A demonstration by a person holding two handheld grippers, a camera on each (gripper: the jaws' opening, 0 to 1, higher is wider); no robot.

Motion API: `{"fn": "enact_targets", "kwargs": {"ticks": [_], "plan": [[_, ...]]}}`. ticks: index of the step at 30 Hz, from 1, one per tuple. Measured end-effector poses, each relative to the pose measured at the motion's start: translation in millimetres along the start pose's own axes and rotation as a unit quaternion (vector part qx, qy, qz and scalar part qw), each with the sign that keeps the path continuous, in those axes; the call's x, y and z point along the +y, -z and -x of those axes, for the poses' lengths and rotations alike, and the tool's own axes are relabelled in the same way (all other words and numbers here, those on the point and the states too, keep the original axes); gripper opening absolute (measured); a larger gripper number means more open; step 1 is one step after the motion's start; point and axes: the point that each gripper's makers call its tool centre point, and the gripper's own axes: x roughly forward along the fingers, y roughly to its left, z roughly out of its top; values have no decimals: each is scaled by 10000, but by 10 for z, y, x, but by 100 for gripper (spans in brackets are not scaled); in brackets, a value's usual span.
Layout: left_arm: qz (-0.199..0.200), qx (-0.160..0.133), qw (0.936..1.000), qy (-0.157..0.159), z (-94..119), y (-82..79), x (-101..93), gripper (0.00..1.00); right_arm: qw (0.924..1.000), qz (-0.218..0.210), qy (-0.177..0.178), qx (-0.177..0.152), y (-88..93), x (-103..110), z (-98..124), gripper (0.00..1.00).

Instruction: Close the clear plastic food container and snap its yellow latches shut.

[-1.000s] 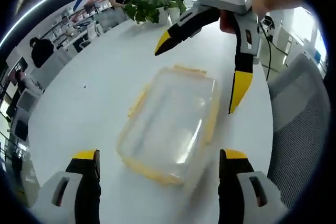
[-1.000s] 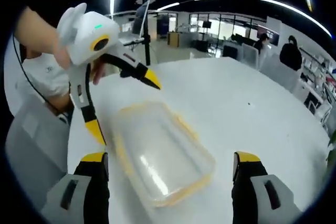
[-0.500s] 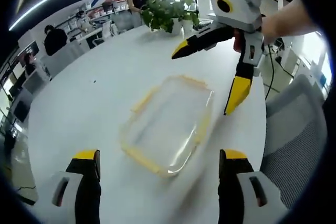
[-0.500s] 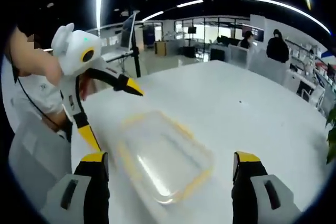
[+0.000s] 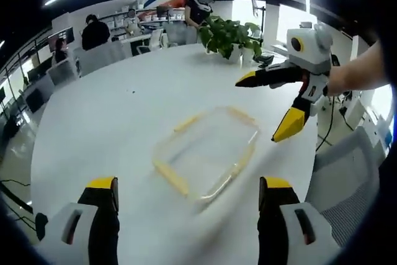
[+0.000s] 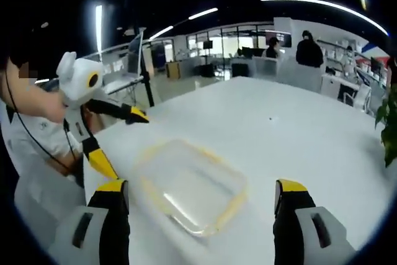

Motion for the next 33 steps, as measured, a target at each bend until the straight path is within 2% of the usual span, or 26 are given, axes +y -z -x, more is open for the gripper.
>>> {"fn": "enact_targets", "kwargs": {"ticks": [7,11,15,23,28,32,33], "plan": [[342,-186,9992,-25,95,3,1,95,9996,-169,68,-216,-57,35,60,99],[680,-443,9967,8,173,-51,-21,94,9986,-370,123,-354,-81,66,132,99],[760,-724,9945,39,271,-89,-48,92,9974,-428,157,-554,-86,93,214,97],[1005,-933,9905,48,395,-81,-57,95,9951,-628,299,-701,-77,98,357,98],[1096,-1192,9868,60,498,-144,-84,96,9917,-694,425,-999,-154,89,463,99],[1084,-1339,9850,77,571,-147,-99,96,9906,-691,486,-1073,-152,120,529,99],[1111,-1469,9829,82,599,-168,-102,96,9906,-686,489,-1077,-139,132,547,99]]}}
